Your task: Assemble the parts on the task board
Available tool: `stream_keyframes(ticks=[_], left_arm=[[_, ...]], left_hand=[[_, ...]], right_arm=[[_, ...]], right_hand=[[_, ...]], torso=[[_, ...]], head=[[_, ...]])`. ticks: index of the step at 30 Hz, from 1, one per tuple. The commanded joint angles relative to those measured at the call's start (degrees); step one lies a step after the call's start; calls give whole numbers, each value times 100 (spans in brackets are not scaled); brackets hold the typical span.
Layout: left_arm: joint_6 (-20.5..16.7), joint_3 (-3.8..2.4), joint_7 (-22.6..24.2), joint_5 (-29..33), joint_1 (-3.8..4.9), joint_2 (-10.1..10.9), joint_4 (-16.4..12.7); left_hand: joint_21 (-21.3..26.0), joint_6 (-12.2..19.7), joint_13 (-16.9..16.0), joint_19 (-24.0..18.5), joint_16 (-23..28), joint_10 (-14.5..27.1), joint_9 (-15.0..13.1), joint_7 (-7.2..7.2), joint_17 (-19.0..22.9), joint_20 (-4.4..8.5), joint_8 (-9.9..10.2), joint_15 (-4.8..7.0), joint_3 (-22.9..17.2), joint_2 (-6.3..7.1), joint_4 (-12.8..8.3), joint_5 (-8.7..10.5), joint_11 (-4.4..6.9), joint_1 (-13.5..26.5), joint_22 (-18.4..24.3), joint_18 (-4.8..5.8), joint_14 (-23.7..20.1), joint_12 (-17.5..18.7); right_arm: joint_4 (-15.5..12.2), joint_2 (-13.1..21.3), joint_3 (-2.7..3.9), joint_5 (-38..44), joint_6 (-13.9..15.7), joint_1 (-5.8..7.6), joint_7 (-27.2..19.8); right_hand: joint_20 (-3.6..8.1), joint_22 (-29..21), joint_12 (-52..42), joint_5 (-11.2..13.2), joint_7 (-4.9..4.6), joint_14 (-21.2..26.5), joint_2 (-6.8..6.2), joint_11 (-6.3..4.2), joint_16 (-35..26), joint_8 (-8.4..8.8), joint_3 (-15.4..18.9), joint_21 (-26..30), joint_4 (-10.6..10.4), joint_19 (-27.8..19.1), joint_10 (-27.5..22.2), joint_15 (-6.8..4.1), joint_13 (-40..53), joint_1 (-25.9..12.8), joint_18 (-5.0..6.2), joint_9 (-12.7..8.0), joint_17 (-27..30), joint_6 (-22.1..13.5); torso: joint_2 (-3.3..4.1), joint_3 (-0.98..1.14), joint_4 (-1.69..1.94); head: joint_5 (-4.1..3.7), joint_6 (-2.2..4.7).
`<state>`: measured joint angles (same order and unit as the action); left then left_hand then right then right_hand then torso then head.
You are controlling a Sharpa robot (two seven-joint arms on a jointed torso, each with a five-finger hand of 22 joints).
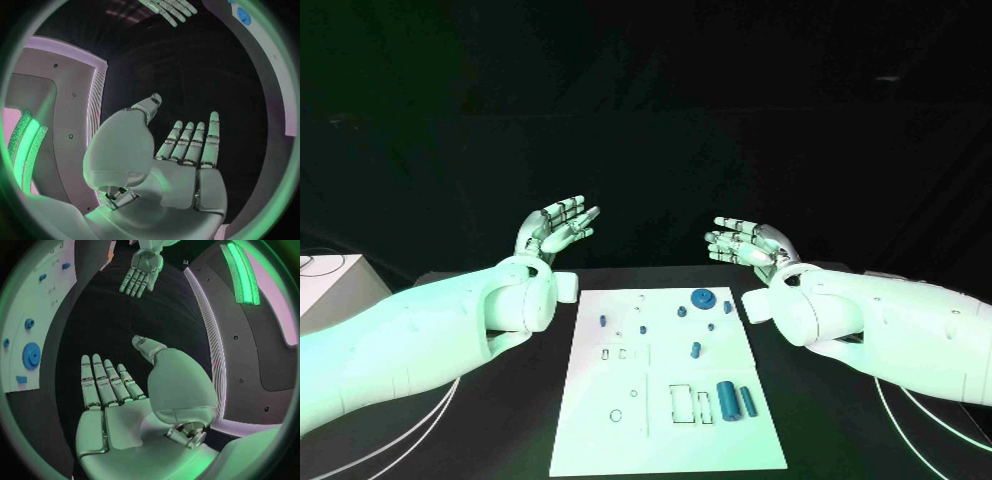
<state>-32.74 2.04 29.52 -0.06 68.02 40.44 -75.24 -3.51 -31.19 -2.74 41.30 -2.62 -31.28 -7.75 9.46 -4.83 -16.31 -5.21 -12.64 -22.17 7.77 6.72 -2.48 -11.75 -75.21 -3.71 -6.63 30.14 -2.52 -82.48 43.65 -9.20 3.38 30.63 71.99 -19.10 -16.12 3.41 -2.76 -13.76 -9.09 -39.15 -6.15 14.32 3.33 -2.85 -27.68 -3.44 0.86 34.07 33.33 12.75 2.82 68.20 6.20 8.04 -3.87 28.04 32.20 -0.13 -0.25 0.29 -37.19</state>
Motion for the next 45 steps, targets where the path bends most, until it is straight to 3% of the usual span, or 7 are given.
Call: stream_keyframes(ticks=[1, 4, 9, 25, 32, 38, 45], left_arm=[[462, 0, 148, -68, 18, -20, 16], [462, 0, 148, -68, 18, -20, 16], [812, 0, 43, -316, 20, 449, -583], [1106, -5, -89, -560, 21, 1120, -1591], [1225, -6, -130, -611, 18, 1263, -1843], [1273, -8, -144, -615, 18, 1355, -1999], [1304, -13, -158, -607, 18, 1390, -2068]], left_hand=[[-25, -92, -12, 62, -38, -108, -16, 449, -13, -25, -34, -28, -15, 1, 29, -34, -39, -142, -10, -113, 130, -30], [-44, -197, -25, 98, -84, -276, -26, 505, -41, -28, -57, -2, 15, -22, 75, -35, -110, -196, -19, -118, 366, -50], [-126, -671, -64, 326, -297, -998, -96, 572, -187, -23, -179, 53, 5, -65, 125, -35, -200, -304, -48, -193, 1446, -109], [-963, -2127, -129, 1696, -1295, -2963, -256, 323, -832, 361, -625, 617, -243, 71, -27, -38, 235, -430, -387, -388, 3169, -382], [-1349, -2186, -113, 1942, -1555, -3093, -244, 297, -1135, 492, -618, 679, -361, 146, -88, -40, 271, -398, -609, -372, 3199, -252], [-1869, -2189, -112, 1991, -1949, -3132, -227, 282, -1509, 592, -586, 717, -414, 179, -153, -39, 285, -347, -959, -333, 3105, -140], [-2183, -2181, -112, 1799, -2200, -3111, -215, 289, -1727, 602, -560, 703, -440, 184, -188, -38, 277, -304, -1205, -313, 2886, -126]], right_arm=[[55, -15, -42, 333, -775, 69, 420], [68, -17, -58, 344, -811, 89, 444], [347, 47, -52, 3817, -428, 290, 303], [102, 159, -39, 7383, -1012, 516, 1640], [74, 76, -42, 8362, -1224, 514, 2146], [45, 3, -49, 8860, -1205, 445, 2372], [118, -105, -56, 9003, -1280, 365, 2542]], right_hand=[[-33, 72, -92, -19, -741, -1017, -39, -44, 195, -194, -130, -173, 195, 633, 932, -78, 61, 484, 237, 140, -115, 812], [-33, 112, -105, 2, -696, -1252, -49, -104, 250, -264, -167, -299, 266, 1042, 1437, -156, 78, 580, 327, 183, -142, 1153], [174, 256, -182, 214, -505, -2037, -103, -336, 499, -540, -258, -768, 363, 1916, 2396, -447, 84, 787, 433, 325, -241, 2282], [1079, 1632, -91, 370, -17, -4525, -378, -963, 1939, -607, 93, -3079, 341, 3337, 4007, -1303, 135, 909, 417, 273, -1418, 3240], [1135, 2382, -82, 328, 26, -4485, -725, -993, 3753, -466, -305, -3982, 43, 3565, 4004, -1360, 176, 804, 402, 297, -2907, 3288], [1092, 5010, -75, 323, 21, -4743, -958, -942, 6260, -389, -413, -6060, -174, 4425, 3563, -1285, 114, 717, 17, 351, -5345, 3174], [1036, 5451, -76, 356, 2, -4695, -985, -895, 6800, -366, -314, -6405, -254, 4513, 3312, -1254, 111, 759, -38, 391, -5802, 3104]], torso=[[2, 0, -1], [2, 0, -1], [205, -2, 53], [612, -31, 183], [767, -51, 268], [850, -51, 279], [881, -51, 278]], head=[[0, 0], [0, 0], [-24, -111], [-184, -60], [-254, -65], [-271, -53], [-283, -46]])
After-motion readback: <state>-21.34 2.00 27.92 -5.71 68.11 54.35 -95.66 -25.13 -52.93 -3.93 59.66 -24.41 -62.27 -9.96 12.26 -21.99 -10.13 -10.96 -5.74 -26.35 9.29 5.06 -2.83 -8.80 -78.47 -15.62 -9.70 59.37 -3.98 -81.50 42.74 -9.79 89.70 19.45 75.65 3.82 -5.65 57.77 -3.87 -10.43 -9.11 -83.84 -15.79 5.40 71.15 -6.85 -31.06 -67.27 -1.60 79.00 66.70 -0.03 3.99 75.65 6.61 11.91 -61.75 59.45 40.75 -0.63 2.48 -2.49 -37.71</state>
